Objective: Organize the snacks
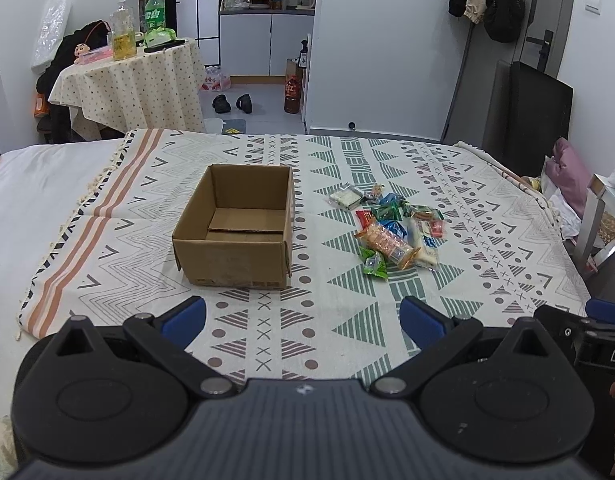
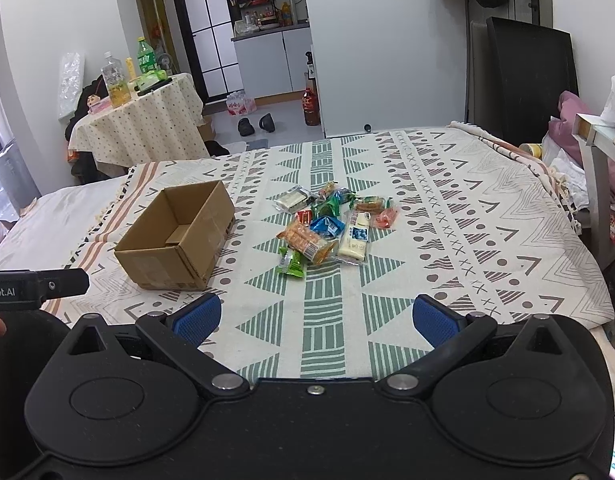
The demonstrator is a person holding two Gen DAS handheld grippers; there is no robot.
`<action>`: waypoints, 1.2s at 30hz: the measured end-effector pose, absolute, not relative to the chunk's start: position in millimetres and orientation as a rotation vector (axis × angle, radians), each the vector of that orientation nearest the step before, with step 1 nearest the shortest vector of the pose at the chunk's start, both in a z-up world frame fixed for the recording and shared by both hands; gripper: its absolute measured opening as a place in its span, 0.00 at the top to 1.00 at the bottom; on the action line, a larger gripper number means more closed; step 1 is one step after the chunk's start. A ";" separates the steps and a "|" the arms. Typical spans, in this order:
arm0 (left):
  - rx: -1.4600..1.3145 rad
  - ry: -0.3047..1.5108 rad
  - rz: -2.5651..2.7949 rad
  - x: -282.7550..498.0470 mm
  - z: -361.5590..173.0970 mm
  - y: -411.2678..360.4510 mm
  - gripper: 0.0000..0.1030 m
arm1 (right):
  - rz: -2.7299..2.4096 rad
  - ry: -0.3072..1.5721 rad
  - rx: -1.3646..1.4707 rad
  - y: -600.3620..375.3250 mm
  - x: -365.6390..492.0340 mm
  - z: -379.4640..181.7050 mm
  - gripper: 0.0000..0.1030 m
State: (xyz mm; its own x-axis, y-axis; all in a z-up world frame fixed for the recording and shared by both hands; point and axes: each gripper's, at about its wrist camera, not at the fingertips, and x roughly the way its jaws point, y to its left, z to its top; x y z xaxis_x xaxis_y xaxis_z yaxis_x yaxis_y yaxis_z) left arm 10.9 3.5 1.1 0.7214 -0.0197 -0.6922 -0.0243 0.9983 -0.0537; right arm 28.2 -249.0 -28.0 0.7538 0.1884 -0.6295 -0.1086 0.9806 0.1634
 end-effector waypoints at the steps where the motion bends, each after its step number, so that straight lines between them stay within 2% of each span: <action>1: -0.061 0.765 0.002 13.4 0.0 2.0 0.00 | 0.165 0.701 0.123 -250.6 30.9 -28.9 0.00; 14: -0.096 0.761 -0.040 52.4 -13.5 -20.7 0.02 | 0.190 0.704 0.156 -264.5 68.1 -40.7 0.01; 24: -0.118 0.780 -0.060 86.9 -29.6 -35.4 0.07 | 0.232 0.732 0.212 -273.3 99.4 -56.7 0.07; 33: -0.147 0.819 -0.050 123.0 -48.5 -46.7 0.09 | 0.240 0.771 0.248 -280.6 137.7 -77.2 0.08; 36: -0.157 0.831 -0.040 136.1 -55.9 -48.8 0.13 | 0.255 0.783 0.268 -282.4 149.5 -84.1 0.16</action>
State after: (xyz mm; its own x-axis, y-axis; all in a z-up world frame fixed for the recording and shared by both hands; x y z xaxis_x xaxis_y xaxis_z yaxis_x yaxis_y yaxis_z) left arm 136.1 -48.8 -55.9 0.6743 -0.0972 -0.7321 -0.0259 0.9876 -0.1551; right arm 149.5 -282.4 -84.1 0.6815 0.3225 -0.6570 -0.1257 0.9359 0.3290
